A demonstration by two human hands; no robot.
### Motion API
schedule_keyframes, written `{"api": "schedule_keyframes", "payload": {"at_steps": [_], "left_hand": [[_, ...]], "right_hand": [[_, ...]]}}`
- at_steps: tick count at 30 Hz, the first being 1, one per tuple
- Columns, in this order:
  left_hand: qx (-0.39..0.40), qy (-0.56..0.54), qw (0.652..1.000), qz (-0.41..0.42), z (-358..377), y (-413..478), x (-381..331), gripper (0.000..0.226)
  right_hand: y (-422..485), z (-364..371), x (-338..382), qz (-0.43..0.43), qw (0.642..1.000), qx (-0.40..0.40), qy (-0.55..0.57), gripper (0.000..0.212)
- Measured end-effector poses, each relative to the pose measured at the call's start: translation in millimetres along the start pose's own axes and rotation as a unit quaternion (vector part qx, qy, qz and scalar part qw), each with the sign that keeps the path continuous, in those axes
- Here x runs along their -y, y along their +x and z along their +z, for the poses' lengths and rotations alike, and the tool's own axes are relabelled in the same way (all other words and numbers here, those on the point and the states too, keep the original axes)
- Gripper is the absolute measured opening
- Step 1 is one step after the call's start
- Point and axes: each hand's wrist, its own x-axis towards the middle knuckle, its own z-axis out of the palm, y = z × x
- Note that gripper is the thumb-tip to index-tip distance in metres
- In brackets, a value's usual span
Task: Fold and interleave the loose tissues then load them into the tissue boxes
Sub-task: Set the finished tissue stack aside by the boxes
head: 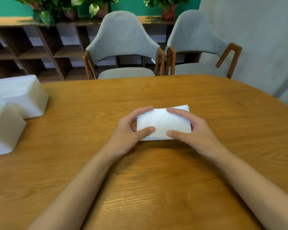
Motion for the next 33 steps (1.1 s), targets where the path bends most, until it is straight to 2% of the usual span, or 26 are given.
{"api": "schedule_keyframes", "payload": {"at_steps": [6,12,19,26,33], "left_hand": [[-0.043,0.053,0.997,0.028,-64,-26,-32,0.038],[-0.114,0.155,0.980,0.047,-146,-57,-63,0.041],[-0.176,0.262,0.948,-0.032,-257,-79,-85,0.043],[-0.273,0.261,0.924,-0.059,-348,-81,-85,0.032],[-0.306,0.300,0.897,-0.107,-401,-59,-64,0.033]], "right_hand": [[19,52,33,-0.030,1.000,-0.002,-0.004,0.054],[42,123,75,-0.057,0.998,0.013,0.003,0.054],[102,225,128,-0.070,0.996,0.056,0.000,0.057],[171,311,146,-0.091,0.993,0.063,-0.043,0.055],[229,362,143,-0.097,0.986,0.072,-0.119,0.060]]}}
